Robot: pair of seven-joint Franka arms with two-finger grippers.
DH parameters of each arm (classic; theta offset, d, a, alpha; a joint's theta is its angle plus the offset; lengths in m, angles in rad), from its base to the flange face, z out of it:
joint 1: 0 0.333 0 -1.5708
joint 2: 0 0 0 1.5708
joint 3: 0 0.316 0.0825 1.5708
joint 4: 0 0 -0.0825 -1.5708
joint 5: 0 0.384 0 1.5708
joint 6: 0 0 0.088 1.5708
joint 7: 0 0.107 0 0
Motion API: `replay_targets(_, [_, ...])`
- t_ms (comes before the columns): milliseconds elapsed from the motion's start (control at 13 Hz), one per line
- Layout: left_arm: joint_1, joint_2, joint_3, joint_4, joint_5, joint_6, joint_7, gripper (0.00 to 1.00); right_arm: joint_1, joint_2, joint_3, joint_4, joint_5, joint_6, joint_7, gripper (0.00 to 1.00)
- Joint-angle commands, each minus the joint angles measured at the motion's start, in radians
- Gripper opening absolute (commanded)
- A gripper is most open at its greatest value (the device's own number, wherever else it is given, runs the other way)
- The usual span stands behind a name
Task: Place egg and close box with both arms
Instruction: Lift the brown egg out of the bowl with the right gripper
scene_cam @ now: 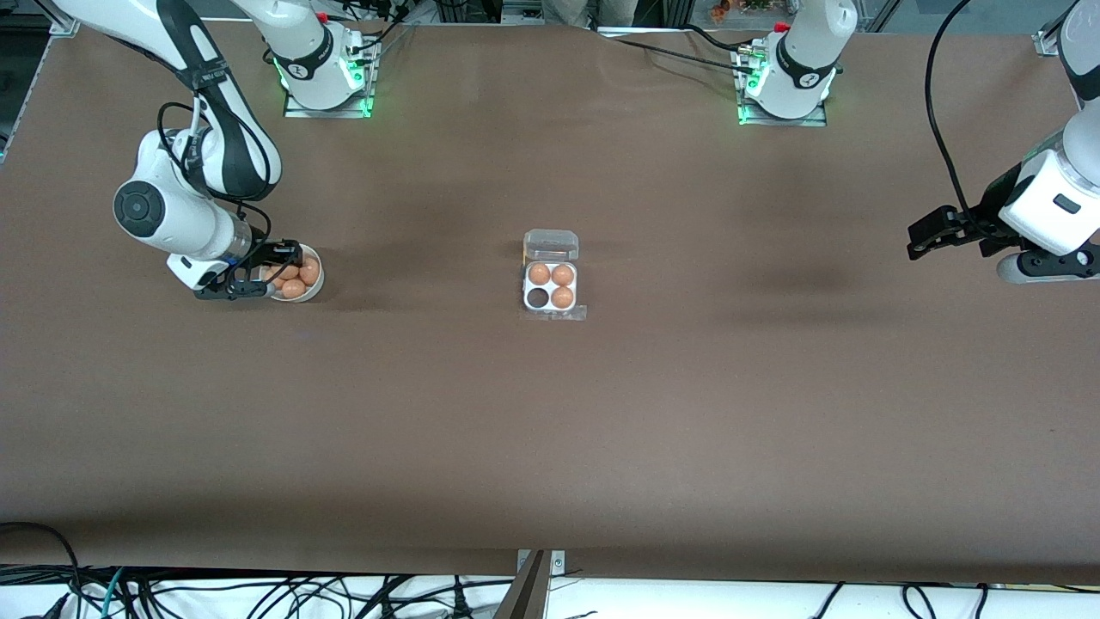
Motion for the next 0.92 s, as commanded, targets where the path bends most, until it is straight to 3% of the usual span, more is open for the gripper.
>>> replay_targets(0, [0.008, 0.014, 0.000, 0.027, -0.022, -0.004, 0.022, 1.00, 0.001, -0.071, 0.027, -0.008, -0.011, -0.028, -0.001, 0.00])
replay_targets(231, [0.008, 0.014, 0.000, 0.027, -0.022, -0.004, 0.022, 1.00, 0.001, -0.134, 0.032, 0.130, -0.011, -0.267, 0.015, 0.00])
replay_targets(538, [0.008, 0.014, 0.000, 0.027, -0.022, -0.004, 0.022, 1.00, 0.001, -0.132, 0.030, 0.430, -0.007, -0.600, 0.061, 0.00])
replay_targets(846, [0.008, 0.014, 0.000, 0.027, -0.022, -0.004, 0.022, 1.00, 0.013, -0.086, 0.032, 0.684, 0.007, -0.772, 0.135, 0.00])
